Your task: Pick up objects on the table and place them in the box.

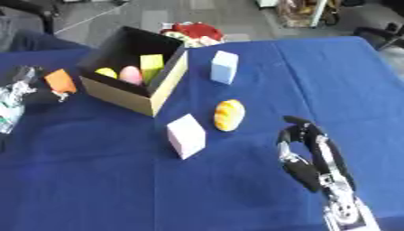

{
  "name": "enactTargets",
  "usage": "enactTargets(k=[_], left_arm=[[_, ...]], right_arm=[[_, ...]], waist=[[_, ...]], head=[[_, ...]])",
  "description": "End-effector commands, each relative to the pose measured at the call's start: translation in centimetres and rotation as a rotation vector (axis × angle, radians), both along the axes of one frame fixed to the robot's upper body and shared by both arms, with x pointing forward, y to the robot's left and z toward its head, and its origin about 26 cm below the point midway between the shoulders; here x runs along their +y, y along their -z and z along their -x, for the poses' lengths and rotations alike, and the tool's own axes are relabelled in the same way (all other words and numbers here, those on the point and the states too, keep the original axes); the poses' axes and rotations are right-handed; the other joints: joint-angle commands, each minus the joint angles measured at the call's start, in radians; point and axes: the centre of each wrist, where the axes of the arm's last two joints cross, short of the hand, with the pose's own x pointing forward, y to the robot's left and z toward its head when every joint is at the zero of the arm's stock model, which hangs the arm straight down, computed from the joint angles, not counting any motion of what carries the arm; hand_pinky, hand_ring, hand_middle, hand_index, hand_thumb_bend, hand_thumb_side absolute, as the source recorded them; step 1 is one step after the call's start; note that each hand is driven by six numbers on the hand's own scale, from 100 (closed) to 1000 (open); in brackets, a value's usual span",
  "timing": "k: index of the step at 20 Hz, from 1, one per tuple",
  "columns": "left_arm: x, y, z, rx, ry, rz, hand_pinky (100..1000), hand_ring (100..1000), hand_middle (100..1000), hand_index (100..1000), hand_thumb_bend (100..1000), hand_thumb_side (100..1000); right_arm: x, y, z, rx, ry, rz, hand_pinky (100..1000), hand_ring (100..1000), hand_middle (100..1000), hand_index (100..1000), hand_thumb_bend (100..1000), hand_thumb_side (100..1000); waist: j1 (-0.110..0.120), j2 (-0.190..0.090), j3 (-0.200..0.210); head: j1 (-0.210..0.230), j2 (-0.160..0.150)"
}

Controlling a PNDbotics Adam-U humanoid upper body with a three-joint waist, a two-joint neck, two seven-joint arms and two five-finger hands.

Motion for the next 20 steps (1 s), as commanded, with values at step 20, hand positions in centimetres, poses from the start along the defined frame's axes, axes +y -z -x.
enactTargets(k=[20], left_arm=[[-6.2,-15.8,0.5,-0.564,0.348,0.088,591,449,405,618,312,144]], right_arm=[[-0.4,-0.5,-0.1,-0.017,0.002,0.015,810,586,571,818,100,309]], waist=[[-0.001,-0.011,0.006]], head=[[-0.014,-0.010]])
